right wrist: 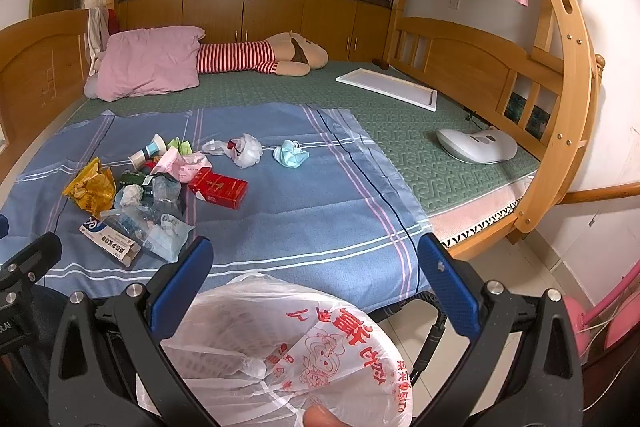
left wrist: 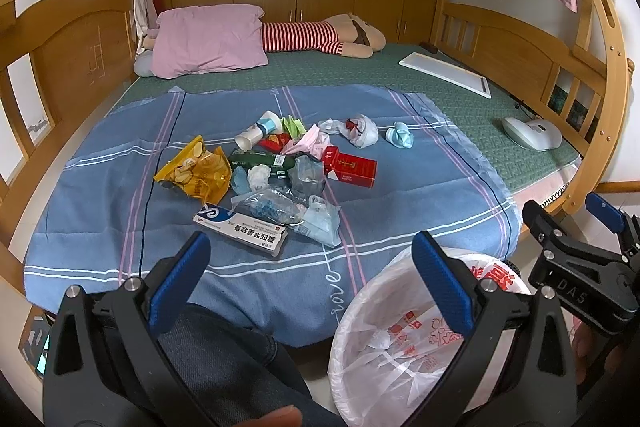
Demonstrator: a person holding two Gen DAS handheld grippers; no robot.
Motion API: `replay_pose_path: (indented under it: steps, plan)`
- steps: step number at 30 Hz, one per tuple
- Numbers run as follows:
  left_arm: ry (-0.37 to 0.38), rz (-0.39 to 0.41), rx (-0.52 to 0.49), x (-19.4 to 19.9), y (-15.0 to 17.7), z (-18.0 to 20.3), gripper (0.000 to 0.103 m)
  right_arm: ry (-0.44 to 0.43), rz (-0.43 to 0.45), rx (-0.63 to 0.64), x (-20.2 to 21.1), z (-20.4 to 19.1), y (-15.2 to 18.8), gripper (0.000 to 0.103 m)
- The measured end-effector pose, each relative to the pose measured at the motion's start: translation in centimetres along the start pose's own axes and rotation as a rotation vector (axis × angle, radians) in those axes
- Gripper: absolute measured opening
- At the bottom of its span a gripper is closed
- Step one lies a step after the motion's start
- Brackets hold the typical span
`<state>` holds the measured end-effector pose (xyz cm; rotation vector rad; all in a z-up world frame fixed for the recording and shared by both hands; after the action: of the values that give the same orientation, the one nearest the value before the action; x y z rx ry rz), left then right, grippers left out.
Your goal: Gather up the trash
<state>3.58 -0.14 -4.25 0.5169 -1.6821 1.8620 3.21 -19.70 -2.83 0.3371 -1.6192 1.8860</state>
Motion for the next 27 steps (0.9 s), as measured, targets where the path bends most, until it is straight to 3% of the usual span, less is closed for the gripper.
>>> replay_pose_path:
  steps: [27]
  plan:
    - [0.006, -0.007, 0.013, -0.16, 0.04, -0.21, 0.1, 0.009, -0.001, 0.001, 0.14, 0.13, -0.14, 0.1]
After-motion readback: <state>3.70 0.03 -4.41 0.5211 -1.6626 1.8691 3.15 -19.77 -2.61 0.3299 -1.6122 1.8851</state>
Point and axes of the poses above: each gripper's, at about its wrist camera, not at the fingertips, and x roughly against the way its jaws point, z to its right, y to its underside, the point moved 5 cm from there along -x, roughly the way its jaws point, and after that the axes turned 8 degrees about y, right-handed, at the moved point
